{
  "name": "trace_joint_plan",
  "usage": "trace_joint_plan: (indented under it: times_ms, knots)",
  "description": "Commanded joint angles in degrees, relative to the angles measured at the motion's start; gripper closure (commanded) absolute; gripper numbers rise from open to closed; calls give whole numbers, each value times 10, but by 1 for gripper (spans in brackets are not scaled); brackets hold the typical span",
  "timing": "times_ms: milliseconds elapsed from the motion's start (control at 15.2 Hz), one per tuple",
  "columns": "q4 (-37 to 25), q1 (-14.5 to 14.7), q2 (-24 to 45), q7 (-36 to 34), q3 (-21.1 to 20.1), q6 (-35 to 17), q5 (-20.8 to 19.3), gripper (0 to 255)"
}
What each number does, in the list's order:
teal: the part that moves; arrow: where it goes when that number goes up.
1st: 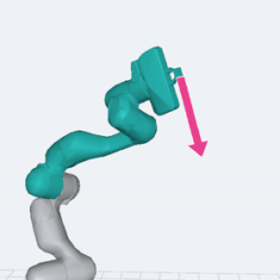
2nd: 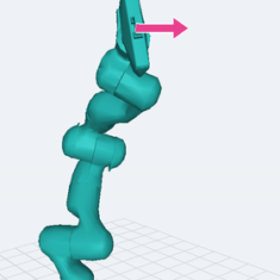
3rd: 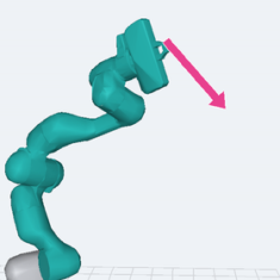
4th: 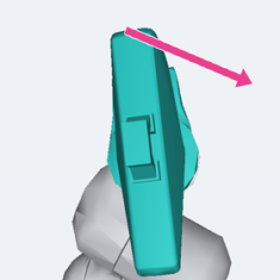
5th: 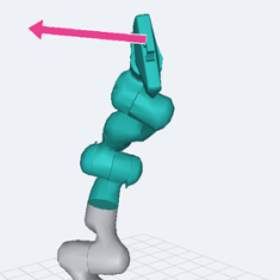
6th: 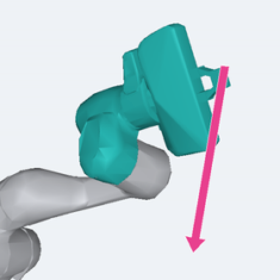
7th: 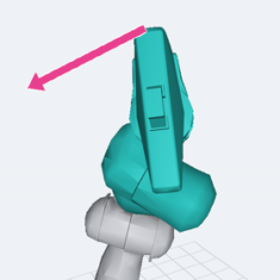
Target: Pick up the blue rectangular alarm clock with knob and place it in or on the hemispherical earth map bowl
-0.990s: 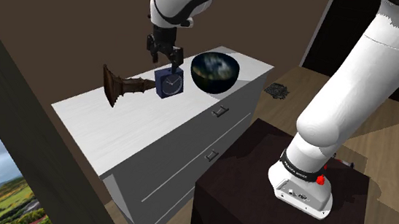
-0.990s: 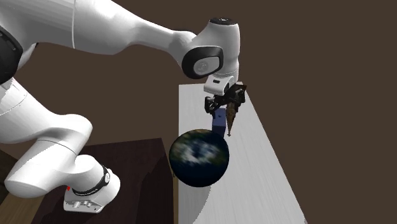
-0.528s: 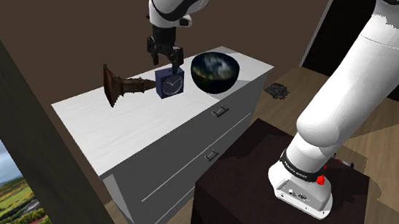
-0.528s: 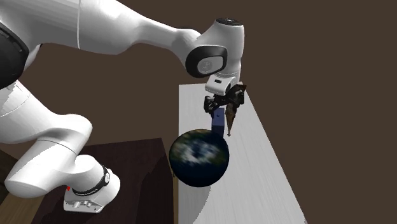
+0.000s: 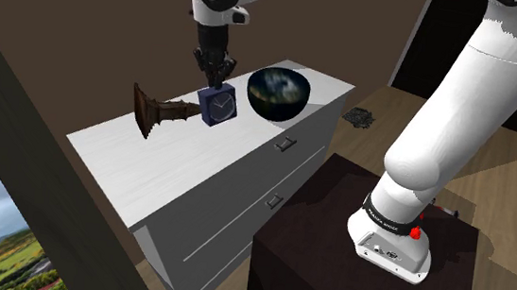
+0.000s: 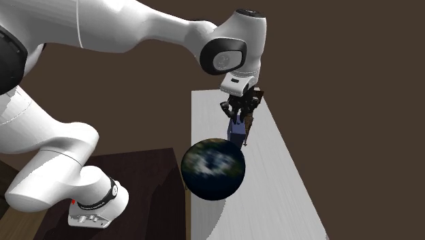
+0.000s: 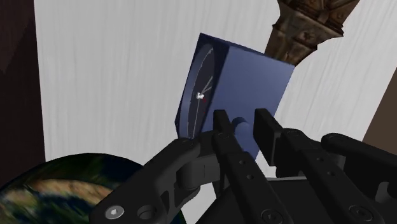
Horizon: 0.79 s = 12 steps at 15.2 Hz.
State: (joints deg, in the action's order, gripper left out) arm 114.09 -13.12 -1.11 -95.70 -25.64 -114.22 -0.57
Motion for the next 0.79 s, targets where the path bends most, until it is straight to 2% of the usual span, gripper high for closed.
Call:
trace_joint_plan:
  times_ms: [0,726]
  knots:
    - [-7,1,0,2,-1,14,4,255]
    - [-79,0,-12,6,1,97,9,255]
